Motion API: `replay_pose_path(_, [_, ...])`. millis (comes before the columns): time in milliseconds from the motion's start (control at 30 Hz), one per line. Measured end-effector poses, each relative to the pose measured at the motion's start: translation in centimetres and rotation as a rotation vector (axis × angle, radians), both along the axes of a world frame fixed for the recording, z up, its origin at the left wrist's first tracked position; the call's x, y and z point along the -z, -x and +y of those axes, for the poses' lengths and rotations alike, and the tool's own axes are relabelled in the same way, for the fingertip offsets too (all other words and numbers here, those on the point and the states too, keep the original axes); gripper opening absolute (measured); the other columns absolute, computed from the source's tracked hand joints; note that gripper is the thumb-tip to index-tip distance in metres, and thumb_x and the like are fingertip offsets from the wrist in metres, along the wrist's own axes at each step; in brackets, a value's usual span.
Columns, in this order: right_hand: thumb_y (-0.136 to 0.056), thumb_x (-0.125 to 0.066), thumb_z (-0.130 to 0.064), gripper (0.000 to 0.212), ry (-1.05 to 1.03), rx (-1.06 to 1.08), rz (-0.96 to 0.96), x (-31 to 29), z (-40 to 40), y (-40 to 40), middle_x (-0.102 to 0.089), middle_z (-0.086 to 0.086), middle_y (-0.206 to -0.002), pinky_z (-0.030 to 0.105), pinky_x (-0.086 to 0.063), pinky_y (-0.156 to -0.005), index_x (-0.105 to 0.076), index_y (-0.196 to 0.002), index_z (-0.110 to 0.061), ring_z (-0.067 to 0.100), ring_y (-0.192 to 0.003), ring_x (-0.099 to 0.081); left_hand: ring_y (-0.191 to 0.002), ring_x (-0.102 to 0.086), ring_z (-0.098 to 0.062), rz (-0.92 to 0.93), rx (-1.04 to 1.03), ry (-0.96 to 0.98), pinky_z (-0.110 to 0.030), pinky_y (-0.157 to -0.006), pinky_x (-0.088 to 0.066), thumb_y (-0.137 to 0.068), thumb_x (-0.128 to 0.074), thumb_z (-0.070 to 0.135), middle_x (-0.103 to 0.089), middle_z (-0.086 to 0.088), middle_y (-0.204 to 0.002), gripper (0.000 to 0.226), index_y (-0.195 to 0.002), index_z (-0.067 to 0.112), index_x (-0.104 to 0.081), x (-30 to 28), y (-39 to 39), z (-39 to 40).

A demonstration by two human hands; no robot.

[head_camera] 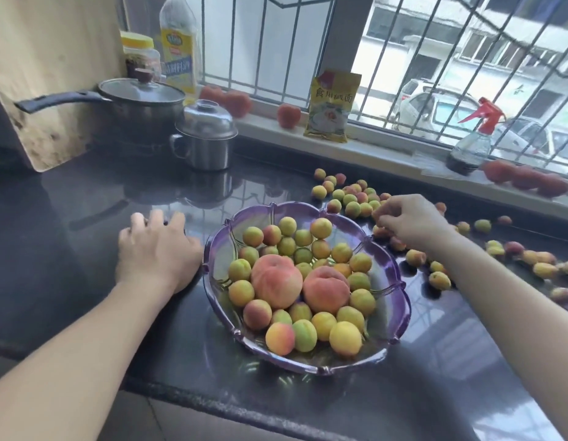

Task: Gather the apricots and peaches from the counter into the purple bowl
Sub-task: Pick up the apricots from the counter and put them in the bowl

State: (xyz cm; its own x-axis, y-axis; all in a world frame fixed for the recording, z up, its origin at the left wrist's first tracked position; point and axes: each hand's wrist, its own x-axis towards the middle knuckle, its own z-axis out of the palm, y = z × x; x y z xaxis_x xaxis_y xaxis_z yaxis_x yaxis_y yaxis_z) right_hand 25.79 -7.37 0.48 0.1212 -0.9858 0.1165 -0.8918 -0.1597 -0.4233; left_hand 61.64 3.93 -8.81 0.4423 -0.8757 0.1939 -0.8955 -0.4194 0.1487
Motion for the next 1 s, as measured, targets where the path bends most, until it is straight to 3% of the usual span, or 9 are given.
replay_pose_path(67, [-0.098, -0.057, -0.010, 0.021, 0.100, -0.018, 0.061, 1.7, -2.7, -0.6, -0.073, 0.005, -0.105, 0.028, -0.053, -0.064, -0.075, -0.107, -0.017, 0.018, -0.078, -0.069, -0.121, -0.044, -0.040, 0.003, 0.004, -0.003, -0.048, -0.100, -0.038, -0.102, -0.043, 0.029, -0.054, -0.017, -0.128, 0.028, -0.120, 0.014, -0.058, 0.2, -0.2, -0.2])
replay_pose_path(133, [-0.098, -0.055, -0.011, 0.025, 0.188, -0.046, 0.105, 2.7, -5.3, -1.7, -0.072, 0.006, -0.114, 0.038, -0.054, -0.084, -0.075, -0.112, -0.016, 0.026, -0.099, -0.067, -0.121, -0.043, -0.041, 0.022, 0.005, -0.008, -0.049, -0.100, -0.037, -0.102, -0.041, 0.029, -0.053, -0.016, -0.128, 0.027, -0.119, 0.015, -0.056, 0.2, -0.2, -0.4])
replay_pose_path(200, [-0.096, -0.052, -0.009, 0.030, 0.227, -0.071, 0.169, 3.5, -8.0, -3.0, -0.068, 0.006, -0.118, 0.044, -0.049, -0.094, -0.075, -0.114, -0.017, 0.030, -0.111, -0.058, -0.121, -0.043, -0.040, 0.043, 0.003, -0.002, -0.050, -0.100, -0.037, -0.101, -0.041, 0.030, -0.053, -0.016, -0.128, 0.026, -0.118, 0.016, -0.056, 0.1, -0.2, -0.5])
replay_pose_path(333, [-0.091, -0.050, -0.011, 0.030, 0.167, -0.123, 0.348, 4.6, -12.5, -4.9, -0.066, 0.004, -0.115, 0.045, -0.045, -0.091, -0.067, -0.111, -0.026, 0.029, -0.109, -0.050, -0.120, -0.044, -0.039, 0.053, -0.006, 0.008, -0.049, -0.101, -0.037, -0.101, -0.042, 0.031, -0.054, -0.014, -0.127, 0.026, -0.116, 0.016, -0.056, 0.1, -0.3, -0.5])
replay_pose_path(467, [-0.084, -0.051, -0.036, 0.013, 0.035, -0.116, 0.433, 4.9, -14.8, -5.3, -0.060, 0.008, -0.105, 0.041, -0.039, -0.075, -0.057, -0.095, -0.037, 0.029, -0.096, -0.045, -0.120, -0.044, -0.037, 0.068, -0.011, 0.031, -0.048, -0.101, -0.037, -0.101, -0.044, 0.033, -0.054, -0.012, -0.127, 0.024, -0.113, 0.016, -0.056, 0.3, -0.3, -0.6])
replay_pose_path(633, [-0.093, -0.056, -0.021, 0.010, 0.159, -0.123, 0.445, 4.7, -14.4, -5.5, -0.057, 0.001, -0.093, 0.040, -0.033, -0.079, -0.059, -0.103, -0.024, 0.025, -0.097, -0.038, -0.119, -0.044, -0.036, 0.082, -0.007, 0.040, -0.047, -0.101, -0.037, -0.100, -0.045, 0.033, -0.054, -0.011, -0.126, 0.023, -0.111, 0.017, -0.055, 0.3, -0.3, -0.6])
replay_pose_path(767, [-0.094, -0.063, -0.022, 0.024, 0.270, -0.131, 0.254, 4.1, -12.4, -4.9, -0.064, 0.006, -0.110, 0.044, -0.041, -0.092, -0.060, -0.117, -0.018, 0.031, -0.109, -0.050, -0.119, -0.044, -0.035, 0.092, -0.005, 0.041, -0.047, -0.101, -0.037, -0.099, -0.043, 0.033, -0.054, -0.011, -0.126, 0.022, -0.110, 0.017, -0.055, 0.1, -0.2, -0.4])
replay_pose_path(900, [-0.095, -0.068, -0.025, 0.024, 0.291, -0.116, -0.204, 0.9, -7.7, -3.7, -0.066, 0.000, -0.103, 0.034, -0.050, -0.085, -0.063, -0.117, -0.018, 0.019, -0.095, -0.061, -0.120, -0.043, -0.037, 0.105, -0.004, 0.027, -0.049, -0.103, -0.036, -0.098, -0.042, 0.032, -0.054, -0.012, -0.126, 0.022, -0.108, 0.017, -0.053, -0.1, -0.1, -0.4])
replay_pose_path(1000, [-0.093, -0.071, -0.030, 0.020, 0.208, -0.230, -0.249, -1.8, -2.2, -2.9, -0.071, -0.007, -0.100, 0.028, -0.051, -0.083, -0.069, -0.112, -0.028, 0.011, -0.093, -0.067, -0.122, -0.043, -0.038, 0.114, -0.002, 0.028, -0.049, -0.103, -0.036, -0.097, -0.042, 0.031, -0.054, -0.013, -0.128, 0.025, -0.111, 0.015, -0.056, -0.1, 0.0, -0.2])
